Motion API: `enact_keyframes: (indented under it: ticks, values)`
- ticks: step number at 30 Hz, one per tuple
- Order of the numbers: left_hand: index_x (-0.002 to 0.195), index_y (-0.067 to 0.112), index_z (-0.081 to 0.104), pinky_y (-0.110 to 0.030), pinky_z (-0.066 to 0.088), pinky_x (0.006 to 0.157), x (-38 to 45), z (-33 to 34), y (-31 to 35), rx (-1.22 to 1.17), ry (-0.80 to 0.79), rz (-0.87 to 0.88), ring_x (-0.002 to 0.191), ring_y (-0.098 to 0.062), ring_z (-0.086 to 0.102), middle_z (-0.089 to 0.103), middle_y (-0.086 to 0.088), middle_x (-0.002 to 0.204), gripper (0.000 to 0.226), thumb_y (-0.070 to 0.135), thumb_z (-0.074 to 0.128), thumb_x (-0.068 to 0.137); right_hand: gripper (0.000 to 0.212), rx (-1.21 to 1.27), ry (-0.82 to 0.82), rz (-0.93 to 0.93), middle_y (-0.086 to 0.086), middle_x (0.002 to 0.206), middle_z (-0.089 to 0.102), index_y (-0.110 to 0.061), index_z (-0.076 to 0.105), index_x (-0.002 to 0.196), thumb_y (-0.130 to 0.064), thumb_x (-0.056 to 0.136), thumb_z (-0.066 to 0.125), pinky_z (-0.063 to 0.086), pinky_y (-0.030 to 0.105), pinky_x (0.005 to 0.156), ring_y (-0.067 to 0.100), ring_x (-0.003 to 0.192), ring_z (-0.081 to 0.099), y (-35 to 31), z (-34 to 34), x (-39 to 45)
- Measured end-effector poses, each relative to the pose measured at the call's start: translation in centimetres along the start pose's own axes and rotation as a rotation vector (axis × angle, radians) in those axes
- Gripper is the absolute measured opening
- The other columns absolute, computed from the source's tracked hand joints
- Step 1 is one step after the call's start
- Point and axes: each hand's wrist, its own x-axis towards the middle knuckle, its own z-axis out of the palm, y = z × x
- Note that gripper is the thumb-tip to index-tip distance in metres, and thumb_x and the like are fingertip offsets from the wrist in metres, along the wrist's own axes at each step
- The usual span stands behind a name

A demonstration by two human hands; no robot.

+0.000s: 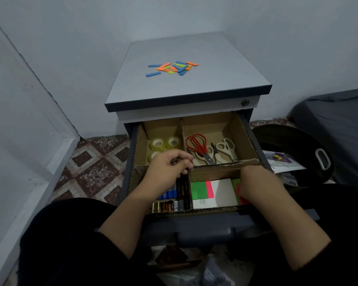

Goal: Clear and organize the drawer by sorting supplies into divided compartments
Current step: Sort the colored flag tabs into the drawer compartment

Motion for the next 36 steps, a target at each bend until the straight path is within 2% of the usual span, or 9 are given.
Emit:
enact_keyframes:
  ticks: [7,11,14,17,19,25,29,32,36]
  values:
    - [0.091,0.022,0.067,-0.018,0.049,0.064,-0.1,0.0,0.2,-0.002,0.003,0.005,0.071,-0.006,0.060,0.071,-0.002,0.087,0.022,0.004,0.054,0.094,0.018,0.041,-0.018,0.018,0.008,0.108,0.061,-0.009,0.061,0.103,-0.008,0.091,0.048,0.039,0.030,0.071,0.027,0.103,0.061,-0.4,0.2,0.2]
    - [0.091,0.023,0.067,-0.021,0.050,0.066,-0.1,-0.1,0.1,0.001,0.005,0.004,0.072,-0.007,0.060,0.072,-0.002,0.087,0.022,0.004,0.055,0.093,0.009,0.070,-0.011,0.017,0.004,0.092,0.059,-0.014,0.062,0.090,-0.009,0.086,0.056,0.045,0.029,0.070,0.025,0.086,0.059,0.2,-0.5,0.3]
    - [0.091,0.022,0.067,-0.022,0.050,0.067,-0.1,-0.1,0.0,0.005,0.004,0.007,0.072,-0.007,0.060,0.072,-0.002,0.087,0.021,0.005,0.055,0.093,0.016,0.206,-0.033,-0.010,0.004,0.091,0.066,-0.017,0.070,0.089,-0.009,0.085,0.057,0.054,0.031,0.079,0.020,0.084,0.062,0.4,-0.8,0.8]
    - [0.092,0.022,0.067,-0.023,0.050,0.067,0.0,-0.1,0.0,0.013,0.000,0.009,0.073,-0.007,0.061,0.072,-0.002,0.087,0.021,0.005,0.055,0.094,0.016,0.298,-0.113,-0.036,0.005,0.089,0.068,-0.021,0.070,0.083,-0.008,0.085,0.062,0.055,0.036,0.084,0.022,0.085,0.066,0.2,-0.9,1.0]
    - [0.093,0.022,0.067,-0.023,0.050,0.068,0.0,-0.1,0.0,0.016,-0.004,0.010,0.073,-0.008,0.061,0.072,-0.002,0.088,0.021,0.005,0.055,0.094,0.014,0.266,-0.125,-0.033,0.006,0.091,0.068,-0.019,0.071,0.088,-0.009,0.086,0.062,0.056,0.035,0.083,0.021,0.085,0.066,0.2,-0.7,1.2]
    - [0.093,0.022,0.067,-0.023,0.050,0.068,0.1,-0.1,-0.1,0.007,0.000,0.009,0.072,-0.008,0.061,0.072,-0.002,0.087,0.021,0.005,0.055,0.093,0.024,0.119,0.000,-0.040,0.003,0.091,0.064,-0.019,0.072,0.096,-0.008,0.085,0.054,0.053,0.031,0.073,0.020,0.080,0.061,0.4,0.0,1.4]
    - [0.092,0.022,0.067,-0.023,0.050,0.067,0.1,-0.1,-0.1,0.006,-0.001,0.010,0.072,-0.008,0.061,0.072,-0.001,0.086,0.021,0.005,0.055,0.093,0.024,0.054,0.078,-0.055,0.002,0.090,0.063,-0.019,0.073,0.091,-0.006,0.083,0.054,0.050,0.029,0.066,0.020,0.080,0.061,0.4,0.0,1.0]
    - [0.092,0.022,0.067,-0.023,0.050,0.067,0.1,-0.1,-0.1,-0.001,-0.002,0.004,0.073,-0.008,0.060,0.072,-0.001,0.086,0.020,0.005,0.056,0.093,0.021,0.074,0.062,-0.044,0.002,0.088,0.064,-0.018,0.072,0.090,-0.007,0.083,0.055,0.052,0.031,0.067,0.020,0.080,0.061,0.5,-0.4,1.0]
    - [0.091,0.023,0.067,-0.021,0.049,0.066,0.0,-0.1,0.0,-0.004,-0.001,0.005,0.072,-0.007,0.060,0.072,-0.001,0.086,0.022,0.005,0.056,0.093,0.022,0.137,-0.010,-0.068,0.003,0.092,0.067,-0.020,0.073,0.088,-0.009,0.085,0.054,0.056,0.035,0.076,0.019,0.083,0.062,0.4,-0.8,0.8]
